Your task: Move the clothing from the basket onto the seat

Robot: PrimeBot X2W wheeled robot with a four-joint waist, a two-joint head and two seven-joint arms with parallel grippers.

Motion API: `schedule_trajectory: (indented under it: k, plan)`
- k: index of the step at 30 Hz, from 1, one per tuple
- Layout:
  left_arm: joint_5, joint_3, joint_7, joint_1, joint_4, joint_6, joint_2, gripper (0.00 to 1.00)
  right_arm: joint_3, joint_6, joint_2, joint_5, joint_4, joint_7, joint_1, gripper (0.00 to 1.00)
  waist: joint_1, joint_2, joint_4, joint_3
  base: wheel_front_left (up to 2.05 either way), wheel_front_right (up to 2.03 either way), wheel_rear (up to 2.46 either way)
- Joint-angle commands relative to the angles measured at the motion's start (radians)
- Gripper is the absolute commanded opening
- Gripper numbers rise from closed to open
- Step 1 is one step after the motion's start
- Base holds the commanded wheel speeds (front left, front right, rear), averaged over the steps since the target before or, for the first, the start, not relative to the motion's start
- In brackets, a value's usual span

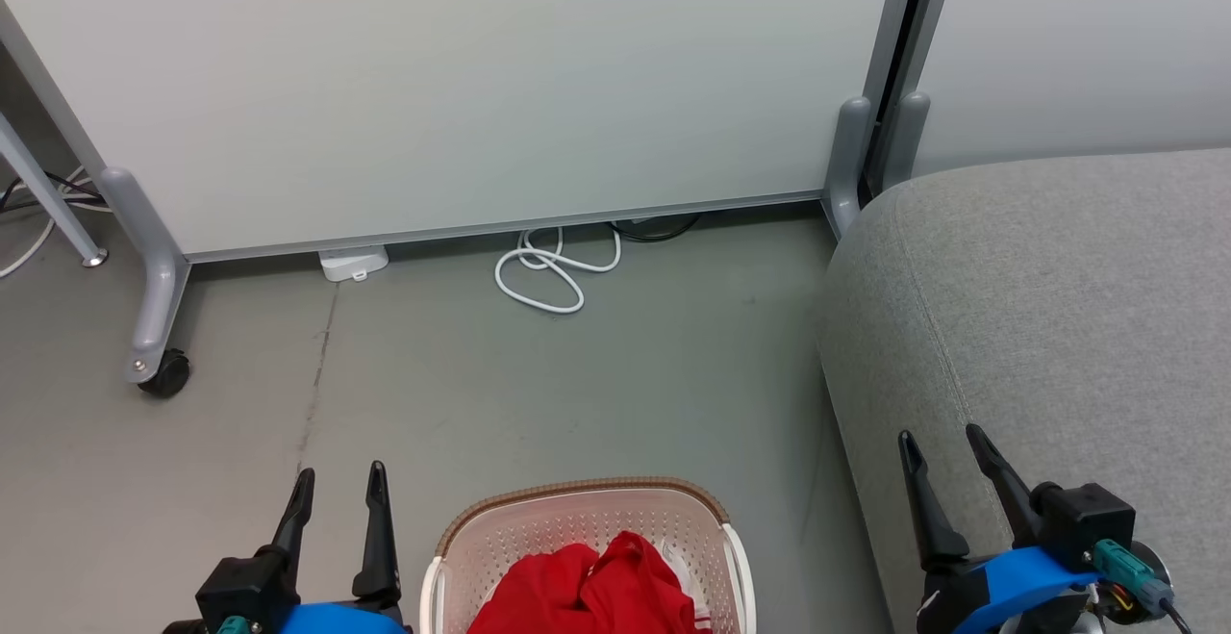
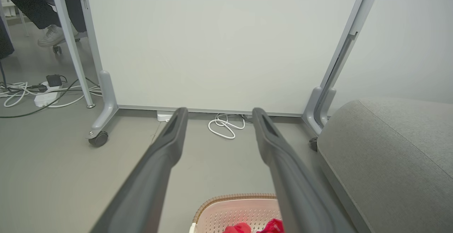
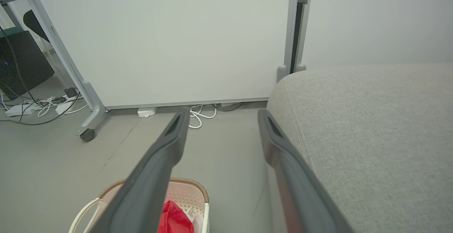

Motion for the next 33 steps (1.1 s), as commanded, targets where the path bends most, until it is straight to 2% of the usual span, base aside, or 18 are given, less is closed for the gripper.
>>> schedule_trajectory:
  k: [1, 6, 13, 22, 33]
  plan:
    - [0.001, 0.001, -0.005, -0.003, 0.000, 0.005, 0.001, 1.00, 0.002, 0.002, -0.006, 0.003, 0.003, -0.006, -0.011, 1.00, 0.0000, 0.0000, -0.001, 0.001, 0.00, 0.00, 0.00]
    - [-0.002, 0.001, -0.005, -0.006, 0.015, 0.002, 0.001, 1.00, 0.015, 0.002, -0.006, 0.006, -0.005, -0.009, -0.030, 1.00, 0.0000, 0.0000, -0.025, 0.032, 0.00, 0.00, 0.00]
    - [-0.023, -0.014, -0.004, -0.056, 0.110, -0.007, -0.001, 1.00, 0.066, 0.001, -0.005, -0.001, -0.036, -0.011, -0.083, 1.00, 0.0000, 0.0000, -0.099, 0.142, 0.00, 0.00, 0.00]
    - [-0.030, -0.076, 0.034, -0.241, 0.362, -0.040, 0.025, 1.00, 0.130, 0.001, -0.005, -0.011, -0.088, -0.011, -0.159, 1.00, 0.0000, 0.0000, -0.173, 0.331, 0.00, 0.00, 0.00]
    - [-0.051, -0.072, 0.056, -0.489, 0.664, -0.041, 0.075, 1.00, 0.200, 0.001, -0.004, 0.006, -0.136, -0.033, -0.252, 1.00, 0.0000, 0.0000, -0.249, 0.563, 0.00, 0.00, 0.00]
